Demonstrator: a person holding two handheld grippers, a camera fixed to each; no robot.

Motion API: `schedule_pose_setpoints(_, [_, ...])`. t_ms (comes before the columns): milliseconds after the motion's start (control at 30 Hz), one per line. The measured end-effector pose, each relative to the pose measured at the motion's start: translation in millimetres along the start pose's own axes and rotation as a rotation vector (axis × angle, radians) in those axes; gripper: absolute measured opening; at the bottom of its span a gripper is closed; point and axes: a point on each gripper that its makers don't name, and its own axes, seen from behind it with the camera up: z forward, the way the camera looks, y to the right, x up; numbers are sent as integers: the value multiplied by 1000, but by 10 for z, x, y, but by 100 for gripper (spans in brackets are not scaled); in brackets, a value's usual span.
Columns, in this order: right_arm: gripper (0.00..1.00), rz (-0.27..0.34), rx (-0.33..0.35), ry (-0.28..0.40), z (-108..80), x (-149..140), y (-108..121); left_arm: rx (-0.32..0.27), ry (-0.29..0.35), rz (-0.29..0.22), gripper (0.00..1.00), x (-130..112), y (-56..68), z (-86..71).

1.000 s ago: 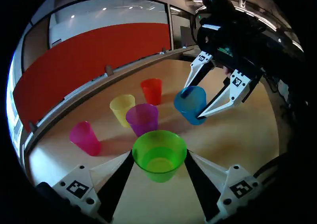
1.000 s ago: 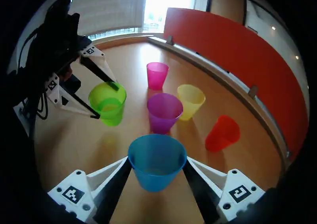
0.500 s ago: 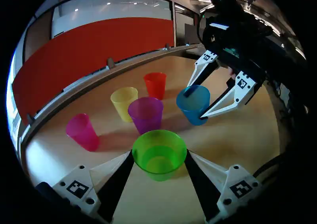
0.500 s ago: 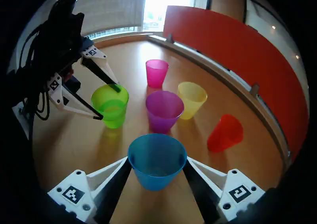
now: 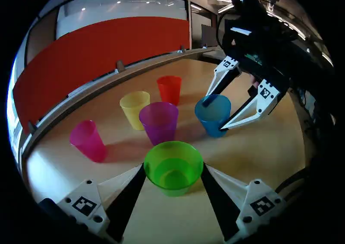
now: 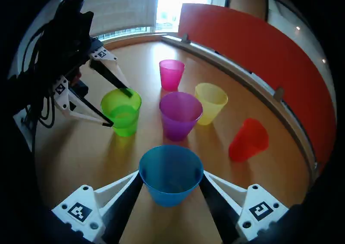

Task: Pour water

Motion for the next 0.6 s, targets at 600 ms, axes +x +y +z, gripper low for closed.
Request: schedule_pose_setpoints(600, [91, 29, 4, -2, -84, -136, -4, -12, 0, -13, 88, -47, -21, -28])
